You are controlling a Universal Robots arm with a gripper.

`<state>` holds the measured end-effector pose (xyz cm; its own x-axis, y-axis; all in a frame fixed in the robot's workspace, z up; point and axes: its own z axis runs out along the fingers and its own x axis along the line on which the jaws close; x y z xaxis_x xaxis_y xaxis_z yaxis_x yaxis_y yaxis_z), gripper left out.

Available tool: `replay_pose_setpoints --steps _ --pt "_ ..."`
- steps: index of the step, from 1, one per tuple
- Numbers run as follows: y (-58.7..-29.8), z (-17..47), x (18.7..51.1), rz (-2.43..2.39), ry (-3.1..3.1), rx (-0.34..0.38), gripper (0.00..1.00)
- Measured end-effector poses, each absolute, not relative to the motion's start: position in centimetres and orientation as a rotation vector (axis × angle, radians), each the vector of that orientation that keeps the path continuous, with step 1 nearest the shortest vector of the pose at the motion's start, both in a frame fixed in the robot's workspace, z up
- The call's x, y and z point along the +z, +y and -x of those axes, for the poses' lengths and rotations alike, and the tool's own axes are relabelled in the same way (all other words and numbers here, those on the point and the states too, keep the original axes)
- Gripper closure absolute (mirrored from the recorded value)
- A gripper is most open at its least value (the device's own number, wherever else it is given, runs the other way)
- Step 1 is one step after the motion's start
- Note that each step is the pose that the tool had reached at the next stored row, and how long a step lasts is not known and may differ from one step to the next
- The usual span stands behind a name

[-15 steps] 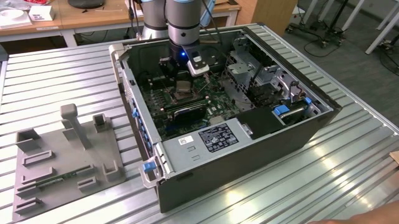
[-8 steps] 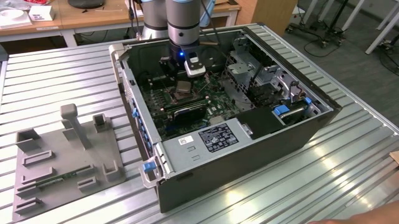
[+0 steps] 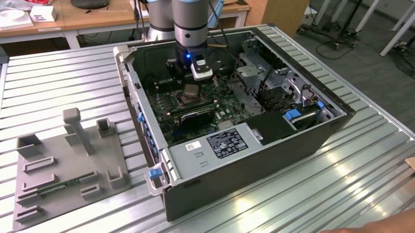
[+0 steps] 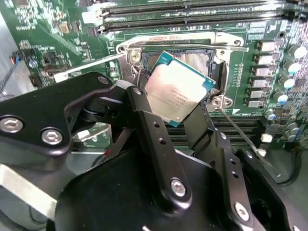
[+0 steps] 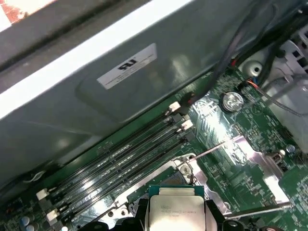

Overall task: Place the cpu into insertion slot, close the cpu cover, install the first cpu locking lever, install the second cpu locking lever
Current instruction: 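Place the cpu into insertion slot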

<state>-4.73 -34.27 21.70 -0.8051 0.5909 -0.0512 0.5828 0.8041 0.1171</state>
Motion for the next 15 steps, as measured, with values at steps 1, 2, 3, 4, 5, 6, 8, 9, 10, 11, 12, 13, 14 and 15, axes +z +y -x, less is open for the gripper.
replay_pose_setpoints --steps 1,2,3,4,5,6,8,9,10,11,12,13,14,15 --pt "-34.27 4.73 21.7 -0.972 2.893 0.145 0.46" --pt "-34.27 4.73 21.7 -0.998 2.883 0.144 0.46" --pt "-34.27 4.73 21.69 -1.024 2.874 0.142 0.46" --pt "-34.27 4.73 21.69 -1.049 2.864 0.141 0.46" --pt "-34.27 4.73 21.69 -1.076 2.853 0.14 0.46" --pt "-34.27 4.73 21.68 -1.101 2.842 0.139 0.46" --pt "-34.27 4.73 21.68 -1.152 2.821 0.136 0.46" --pt "-34.27 4.73 21.67 -1.177 2.809 0.135 0.46" --pt "-34.28 4.73 21.67 -1.201 2.798 0.133 0.46" --pt "-34.28 4.73 21.68 -1.213 2.793 0.133 0.46" --pt "-34.28 4.72 21.67 -1.213 2.793 0.133 0.46" --pt "-34.28 4.73 21.67 -1.214 2.793 0.133 0.46" --pt "-34.28 4.73 21.67 -1.214 2.792 0.133 0.46" --pt "-34.27 4.73 21.67 -1.214 2.792 0.133 0.46"
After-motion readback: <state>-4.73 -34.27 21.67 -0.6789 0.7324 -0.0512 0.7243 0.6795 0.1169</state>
